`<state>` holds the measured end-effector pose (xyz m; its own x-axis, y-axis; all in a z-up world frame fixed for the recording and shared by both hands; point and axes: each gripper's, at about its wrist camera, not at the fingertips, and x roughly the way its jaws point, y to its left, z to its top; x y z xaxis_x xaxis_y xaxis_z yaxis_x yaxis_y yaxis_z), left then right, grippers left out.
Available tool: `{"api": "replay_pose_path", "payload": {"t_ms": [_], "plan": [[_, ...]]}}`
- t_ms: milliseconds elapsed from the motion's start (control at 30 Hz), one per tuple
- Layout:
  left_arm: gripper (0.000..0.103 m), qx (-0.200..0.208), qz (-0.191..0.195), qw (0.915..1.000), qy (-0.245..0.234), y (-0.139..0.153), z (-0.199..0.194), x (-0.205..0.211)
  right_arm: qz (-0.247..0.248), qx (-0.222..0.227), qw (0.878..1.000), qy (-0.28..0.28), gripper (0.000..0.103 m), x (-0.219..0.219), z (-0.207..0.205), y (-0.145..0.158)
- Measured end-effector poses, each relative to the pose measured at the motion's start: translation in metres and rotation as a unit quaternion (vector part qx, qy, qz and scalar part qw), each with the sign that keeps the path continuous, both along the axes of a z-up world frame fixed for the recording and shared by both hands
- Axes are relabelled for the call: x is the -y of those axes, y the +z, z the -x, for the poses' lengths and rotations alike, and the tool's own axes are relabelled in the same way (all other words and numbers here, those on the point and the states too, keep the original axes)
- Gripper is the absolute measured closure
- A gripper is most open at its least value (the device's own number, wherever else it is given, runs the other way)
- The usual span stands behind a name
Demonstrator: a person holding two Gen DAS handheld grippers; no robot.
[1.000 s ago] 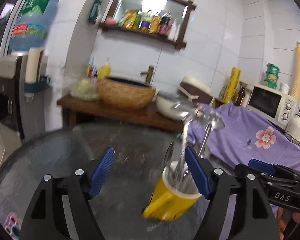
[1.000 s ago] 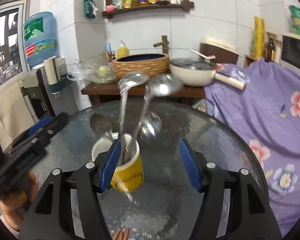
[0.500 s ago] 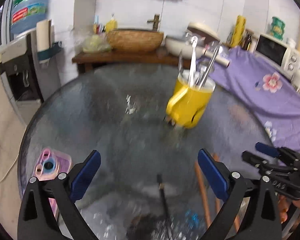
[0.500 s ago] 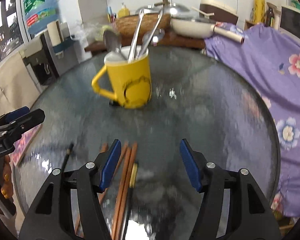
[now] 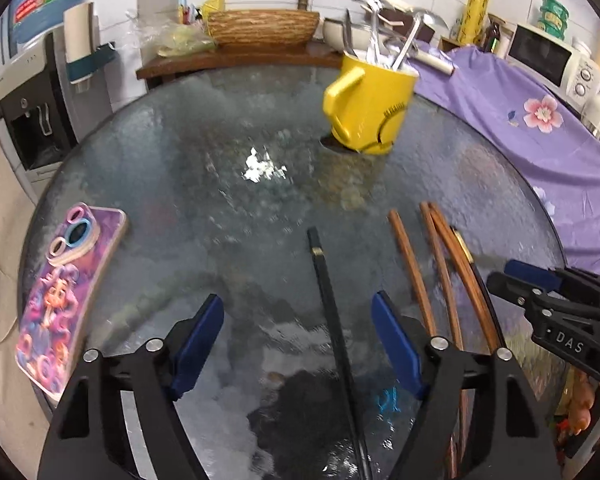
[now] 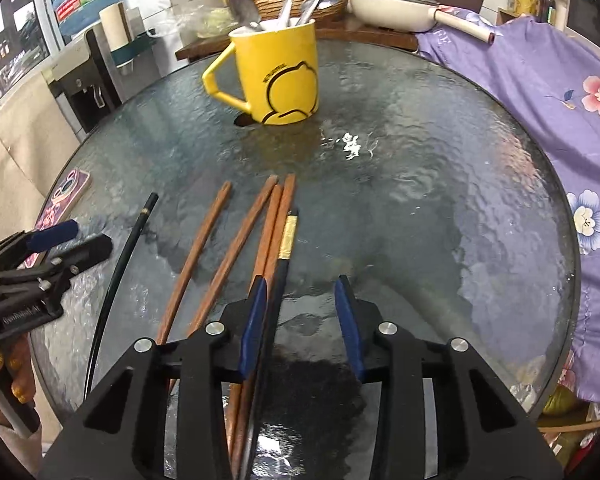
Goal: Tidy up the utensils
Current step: 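Move both open tools down to the loose chopsticks on the glass table, then close left tool on the black chopstick while right tool grasps the gold-tipped chopstick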
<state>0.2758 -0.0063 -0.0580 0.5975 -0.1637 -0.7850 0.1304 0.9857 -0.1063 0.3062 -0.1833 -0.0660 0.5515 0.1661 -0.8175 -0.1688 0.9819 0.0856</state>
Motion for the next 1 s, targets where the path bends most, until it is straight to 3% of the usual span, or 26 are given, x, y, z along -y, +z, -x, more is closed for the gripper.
{"api": "replay_pose_path", "payload": {"t_ms": [433, 667, 833, 1000], "plan": [[0.032, -0.012, -0.012, 0.9998, -0.007, -0.012, -0.002, 0.010, 0.002, -0.015, 1.000, -0.013, 0.071, 0.006, -0.008, -0.006], [0.047, -0.020, -0.021, 0.9995, -0.015, -0.013, -0.012, 0.015, 0.005, -0.028, 1.000, -0.004, 0.078, -0.002, -0.022, -0.006], [0.052, -0.036, -0.025, 0.9988, -0.022, -0.011, -0.026, 0.016, 0.006, -0.045, 0.999, -0.001, 0.078, -0.004, -0.032, -0.005], [0.054, -0.051, -0.069, 0.9953, -0.046, -0.011, -0.041, 0.028, 0.021, -0.069, 0.997, 0.016, 0.079, -0.008, -0.044, -0.004]]}}
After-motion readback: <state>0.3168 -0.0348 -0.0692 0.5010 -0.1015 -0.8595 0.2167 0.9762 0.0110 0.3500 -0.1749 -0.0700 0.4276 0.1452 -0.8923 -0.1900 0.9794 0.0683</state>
